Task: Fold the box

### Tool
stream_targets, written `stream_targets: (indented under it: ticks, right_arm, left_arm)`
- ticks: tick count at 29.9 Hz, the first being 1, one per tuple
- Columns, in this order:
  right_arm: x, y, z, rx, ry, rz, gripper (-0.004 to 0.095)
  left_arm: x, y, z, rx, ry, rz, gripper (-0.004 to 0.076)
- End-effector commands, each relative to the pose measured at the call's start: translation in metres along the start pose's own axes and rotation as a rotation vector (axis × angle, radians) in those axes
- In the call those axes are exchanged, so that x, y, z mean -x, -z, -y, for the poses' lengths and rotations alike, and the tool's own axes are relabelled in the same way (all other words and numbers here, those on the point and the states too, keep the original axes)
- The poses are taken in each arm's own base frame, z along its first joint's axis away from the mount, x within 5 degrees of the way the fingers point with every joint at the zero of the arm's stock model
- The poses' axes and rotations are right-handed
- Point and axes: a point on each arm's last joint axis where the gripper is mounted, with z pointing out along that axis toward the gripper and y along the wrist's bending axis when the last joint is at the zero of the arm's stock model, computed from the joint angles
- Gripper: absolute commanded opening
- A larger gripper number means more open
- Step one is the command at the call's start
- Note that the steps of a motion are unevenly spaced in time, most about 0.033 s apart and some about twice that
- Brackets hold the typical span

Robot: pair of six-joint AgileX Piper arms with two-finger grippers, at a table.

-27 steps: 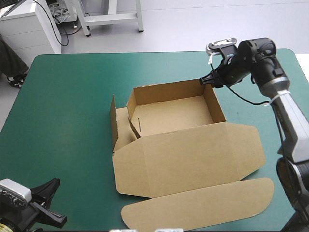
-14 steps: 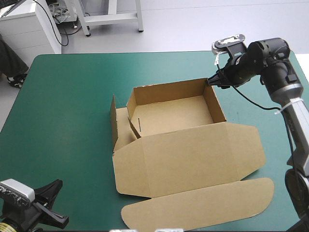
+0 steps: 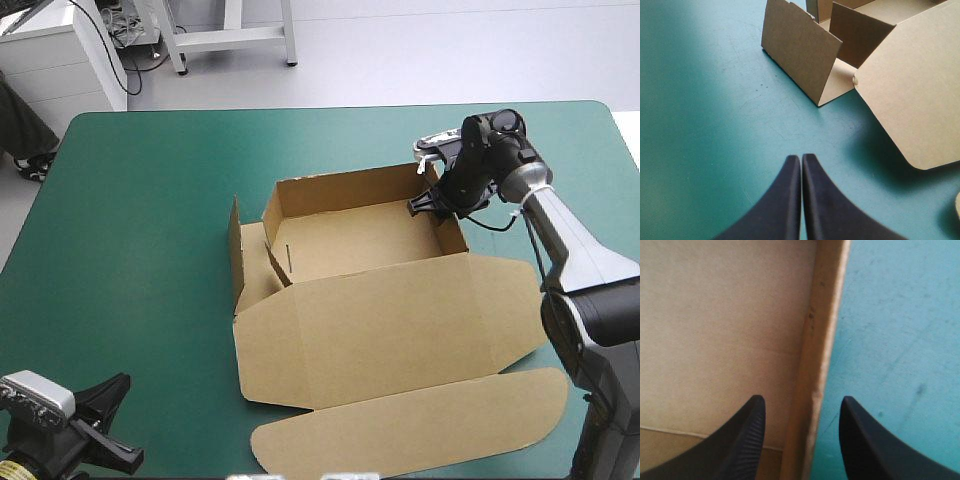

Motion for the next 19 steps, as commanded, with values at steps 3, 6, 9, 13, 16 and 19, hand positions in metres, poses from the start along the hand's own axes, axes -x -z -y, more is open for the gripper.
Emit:
stream_targets:
  ticks: [3, 6, 9, 13, 16, 19]
  right_arm:
    - [0.003, -0.005, 0.001, 0.016, -0.022, -0.013, 0.0435]
    - [0.003, -0.007, -0.001, 0.037, -0.037, -0.015, 0.0389]
    - [0.003, -0.006, -0.001, 0.030, -0.047, -0.015, 0.0225]
    - [0.003, -0.003, 0.001, 0.015, -0.067, -0.010, -0.0013]
    - [0.003, 0.004, 0.000, 0.011, -0.065, 0.007, -0.0020]
    - [0.000, 0.023, 0.000, 0.001, -0.061, 0.049, -0.0020]
  left_arm:
    - [0.010, 0.002, 0.001, -0.008, 0.003, 0.055, -0.0008]
    - [0.009, 0.002, 0.001, -0.007, 0.003, 0.046, -0.0008]
    - [0.009, 0.002, 0.001, -0.006, 0.003, 0.039, -0.0008]
    - [0.009, 0.002, 0.001, -0.006, 0.003, 0.038, -0.0008]
    - [0.008, 0.002, 0.000, 0.001, -0.001, 0.032, -0.0008]
    - [0.008, 0.002, 0.000, 0.001, -0.001, 0.029, -0.0008]
